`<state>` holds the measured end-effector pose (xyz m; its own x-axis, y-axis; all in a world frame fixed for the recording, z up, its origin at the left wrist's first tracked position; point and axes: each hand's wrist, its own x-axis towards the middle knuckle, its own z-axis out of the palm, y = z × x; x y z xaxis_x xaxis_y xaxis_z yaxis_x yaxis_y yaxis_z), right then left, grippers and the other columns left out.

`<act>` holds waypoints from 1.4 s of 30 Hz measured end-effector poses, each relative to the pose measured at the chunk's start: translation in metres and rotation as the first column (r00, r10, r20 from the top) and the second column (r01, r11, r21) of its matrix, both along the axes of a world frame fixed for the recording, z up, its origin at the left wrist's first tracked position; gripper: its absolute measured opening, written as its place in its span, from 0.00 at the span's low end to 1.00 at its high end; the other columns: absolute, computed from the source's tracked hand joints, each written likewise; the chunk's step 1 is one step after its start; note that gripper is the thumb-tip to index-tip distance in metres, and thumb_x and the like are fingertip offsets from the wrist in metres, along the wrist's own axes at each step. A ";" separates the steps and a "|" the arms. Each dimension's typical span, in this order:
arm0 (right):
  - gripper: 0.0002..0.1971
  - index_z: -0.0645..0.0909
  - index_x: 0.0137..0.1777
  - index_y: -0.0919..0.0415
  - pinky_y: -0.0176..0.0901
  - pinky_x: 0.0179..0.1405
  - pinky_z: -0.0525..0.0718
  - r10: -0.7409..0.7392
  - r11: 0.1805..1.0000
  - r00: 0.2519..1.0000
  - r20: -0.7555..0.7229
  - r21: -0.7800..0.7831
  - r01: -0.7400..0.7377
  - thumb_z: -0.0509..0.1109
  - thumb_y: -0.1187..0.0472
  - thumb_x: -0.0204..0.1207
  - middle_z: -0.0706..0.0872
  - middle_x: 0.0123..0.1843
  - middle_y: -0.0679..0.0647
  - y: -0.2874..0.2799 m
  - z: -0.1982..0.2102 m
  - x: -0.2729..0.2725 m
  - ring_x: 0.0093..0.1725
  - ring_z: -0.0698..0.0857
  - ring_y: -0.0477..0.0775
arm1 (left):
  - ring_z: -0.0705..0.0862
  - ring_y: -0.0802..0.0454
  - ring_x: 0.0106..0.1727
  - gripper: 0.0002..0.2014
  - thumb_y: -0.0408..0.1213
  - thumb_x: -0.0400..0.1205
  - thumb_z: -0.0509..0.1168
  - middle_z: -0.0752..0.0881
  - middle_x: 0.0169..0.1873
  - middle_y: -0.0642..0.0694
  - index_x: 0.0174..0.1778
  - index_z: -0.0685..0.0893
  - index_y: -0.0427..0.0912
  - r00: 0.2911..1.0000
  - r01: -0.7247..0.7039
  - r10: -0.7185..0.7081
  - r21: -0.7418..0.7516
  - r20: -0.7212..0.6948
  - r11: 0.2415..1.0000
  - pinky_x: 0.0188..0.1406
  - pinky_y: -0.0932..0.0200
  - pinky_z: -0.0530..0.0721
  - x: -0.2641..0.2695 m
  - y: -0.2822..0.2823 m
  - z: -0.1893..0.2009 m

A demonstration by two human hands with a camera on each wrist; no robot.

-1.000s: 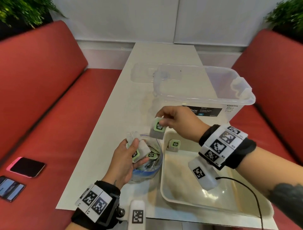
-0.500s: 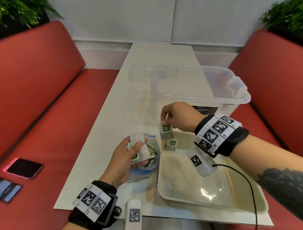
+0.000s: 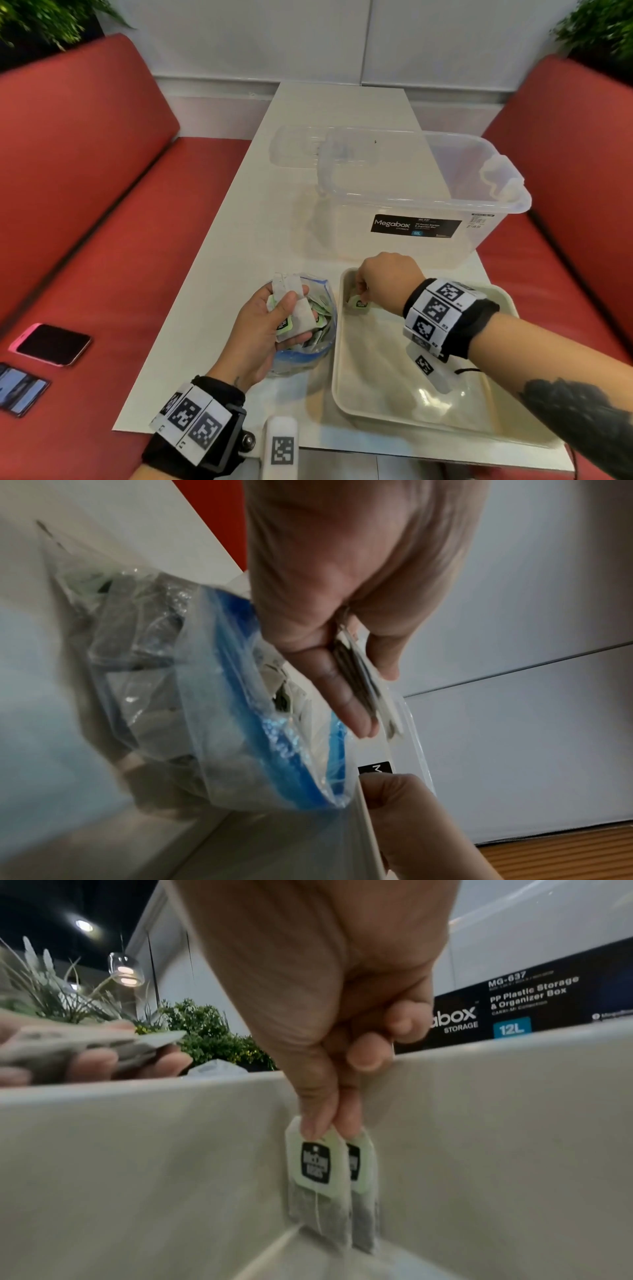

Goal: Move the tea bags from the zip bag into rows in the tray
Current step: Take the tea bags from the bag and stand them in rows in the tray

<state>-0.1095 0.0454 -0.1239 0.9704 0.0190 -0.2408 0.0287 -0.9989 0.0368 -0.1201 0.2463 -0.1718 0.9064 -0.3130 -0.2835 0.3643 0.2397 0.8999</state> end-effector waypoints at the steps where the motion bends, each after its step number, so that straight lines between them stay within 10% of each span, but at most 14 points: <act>1: 0.08 0.86 0.51 0.53 0.42 0.41 0.74 0.008 1.000 1.000 0.003 -0.023 -0.008 0.66 0.58 0.77 0.87 0.49 0.55 0.000 -0.003 0.001 0.49 0.85 0.59 | 0.89 0.53 0.43 0.07 0.36 0.82 0.62 0.88 0.50 0.47 0.53 0.84 0.44 1.000 0.001 -0.001 0.001 -0.001 1.000 0.33 0.55 0.89 0.000 0.000 0.000; 11: 0.11 0.82 0.53 0.60 0.46 0.40 0.74 0.090 0.971 0.996 -0.014 -0.220 -0.091 0.59 0.66 0.79 0.86 0.52 0.57 0.008 -0.013 -0.005 0.52 0.85 0.61 | 0.87 0.49 0.47 0.13 0.36 0.82 0.62 0.87 0.54 0.46 0.61 0.80 0.39 1.000 0.007 -0.007 0.023 -0.005 1.000 0.31 0.57 0.87 0.001 -0.001 -0.001; 24: 0.12 0.78 0.55 0.53 0.42 0.37 0.68 0.018 0.989 0.952 0.306 0.133 -0.062 0.57 0.49 0.83 0.87 0.47 0.52 0.014 0.016 -0.004 0.46 0.84 0.59 | 0.89 0.53 0.44 0.09 0.32 0.79 0.66 0.91 0.43 0.50 0.53 0.82 0.47 0.998 0.049 -0.050 0.045 0.039 0.998 0.30 0.54 0.87 0.002 -0.003 -0.003; 29: 0.15 0.83 0.55 0.49 0.42 0.45 0.76 0.037 0.870 0.990 0.135 0.483 -0.098 0.65 0.42 0.77 0.84 0.43 0.46 0.042 0.027 0.001 0.42 0.78 0.46 | 0.88 0.47 0.49 0.21 0.36 0.69 0.71 0.90 0.48 0.42 0.59 0.81 0.41 0.993 0.081 -0.086 0.056 0.085 0.995 0.40 0.54 0.86 0.001 -0.003 -0.002; 34: 0.07 0.88 0.42 0.54 0.32 0.30 0.70 -0.081 0.769 0.992 0.101 0.640 -0.002 0.74 0.52 0.72 0.77 0.26 0.41 0.044 0.024 0.007 0.28 0.75 0.40 | 0.88 0.49 0.53 0.21 0.34 0.70 0.71 0.90 0.50 0.44 0.60 0.80 0.41 0.992 0.090 -0.095 0.057 0.087 0.994 0.47 0.56 0.85 -0.001 -0.003 -0.003; 42: 0.05 0.82 0.40 0.61 0.39 0.29 0.77 -0.150 0.339 0.972 -0.182 0.914 0.224 0.68 0.67 0.76 0.89 0.32 0.57 0.020 0.059 0.008 0.22 0.82 0.49 | 0.89 0.59 0.41 0.13 0.27 0.76 0.69 0.92 0.42 0.50 0.55 0.79 0.43 0.995 0.050 -0.055 0.062 0.079 0.997 0.32 0.66 0.84 -0.001 -0.004 -0.005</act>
<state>-0.1017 0.0658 -0.0648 0.9653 0.0848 -0.2470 -0.1983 -0.3773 -0.9046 -0.1212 0.2420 -0.1769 0.9098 -0.3452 -0.2304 0.3010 0.1666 0.9390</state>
